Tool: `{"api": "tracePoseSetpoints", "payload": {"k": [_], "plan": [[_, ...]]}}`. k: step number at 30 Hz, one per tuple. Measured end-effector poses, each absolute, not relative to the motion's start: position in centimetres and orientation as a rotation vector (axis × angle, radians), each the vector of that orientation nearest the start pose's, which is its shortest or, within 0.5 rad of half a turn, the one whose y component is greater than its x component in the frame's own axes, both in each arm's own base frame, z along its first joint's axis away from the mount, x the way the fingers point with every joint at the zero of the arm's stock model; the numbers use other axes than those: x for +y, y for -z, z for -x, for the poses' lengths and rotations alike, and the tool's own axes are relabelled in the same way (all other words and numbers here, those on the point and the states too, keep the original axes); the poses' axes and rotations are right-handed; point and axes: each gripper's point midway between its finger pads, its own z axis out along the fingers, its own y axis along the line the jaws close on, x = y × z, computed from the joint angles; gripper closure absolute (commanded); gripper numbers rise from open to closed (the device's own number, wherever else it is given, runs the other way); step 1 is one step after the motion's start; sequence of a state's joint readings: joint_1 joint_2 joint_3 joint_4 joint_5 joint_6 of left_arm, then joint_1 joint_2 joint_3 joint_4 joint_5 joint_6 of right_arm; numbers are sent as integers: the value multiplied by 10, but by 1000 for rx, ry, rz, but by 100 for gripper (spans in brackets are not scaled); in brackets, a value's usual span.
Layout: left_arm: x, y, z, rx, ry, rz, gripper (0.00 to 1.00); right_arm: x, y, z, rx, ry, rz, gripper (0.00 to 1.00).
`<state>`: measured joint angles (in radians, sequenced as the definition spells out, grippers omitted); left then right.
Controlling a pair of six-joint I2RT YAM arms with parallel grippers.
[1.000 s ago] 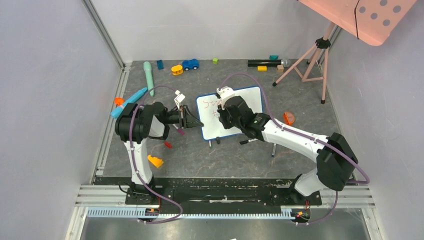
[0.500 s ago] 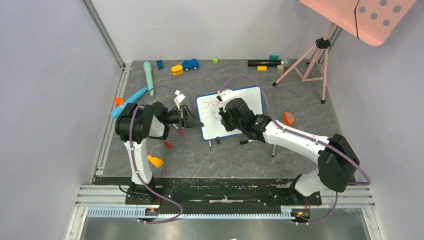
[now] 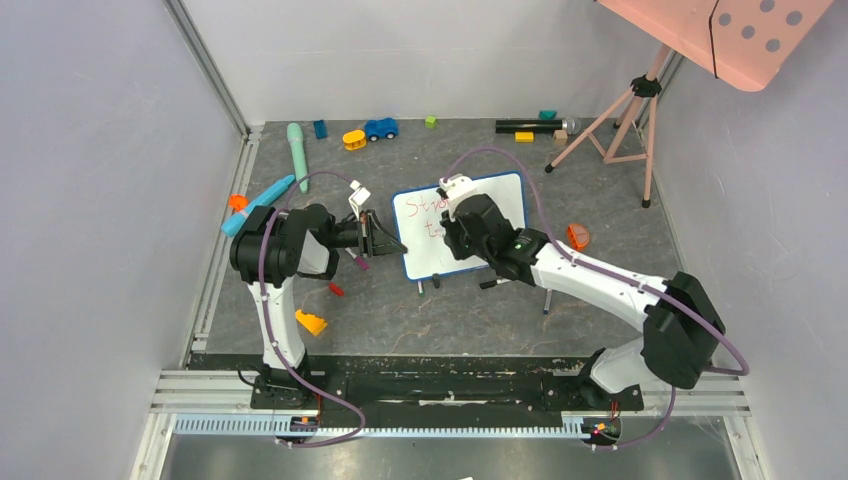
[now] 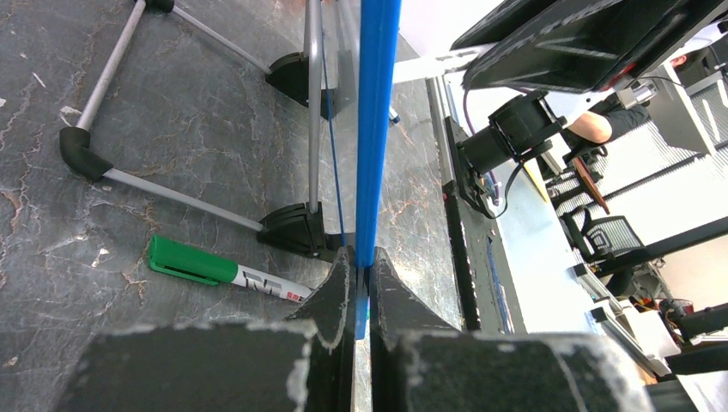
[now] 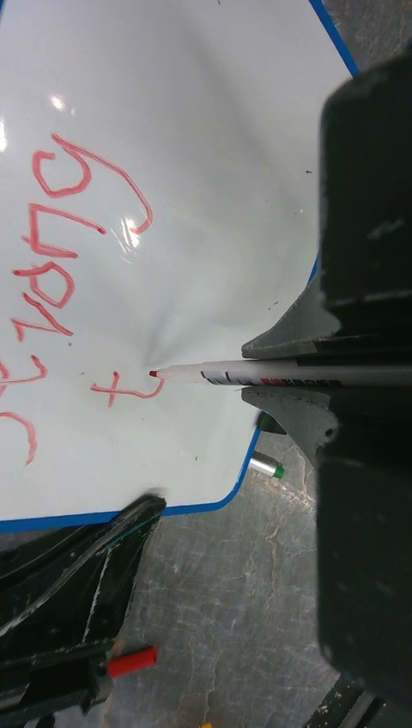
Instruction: Write a sentence on the whiteboard
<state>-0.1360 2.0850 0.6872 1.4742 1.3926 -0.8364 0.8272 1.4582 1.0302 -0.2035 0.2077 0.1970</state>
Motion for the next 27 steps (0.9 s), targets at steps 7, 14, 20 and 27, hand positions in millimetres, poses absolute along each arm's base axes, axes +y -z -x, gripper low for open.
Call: {"api": "tracePoseSetpoints", "payload": {"k": [7,14,20,27], "plan": [[-221,-90,-301,1734,1726,-700,98,287,-181,-304,2045,-389,540,100],[-221,-90,-300,1734,1727,-702,98,288,-179,-310,2056,-362,533,100],[-221,-90,-300,1733,1727,-703,98,290,-176,-317,2063,-335,529,100],[-221,-90,-300,1733,1727,-703,98,285,-175,-322,2072,-303,515,100]]}}
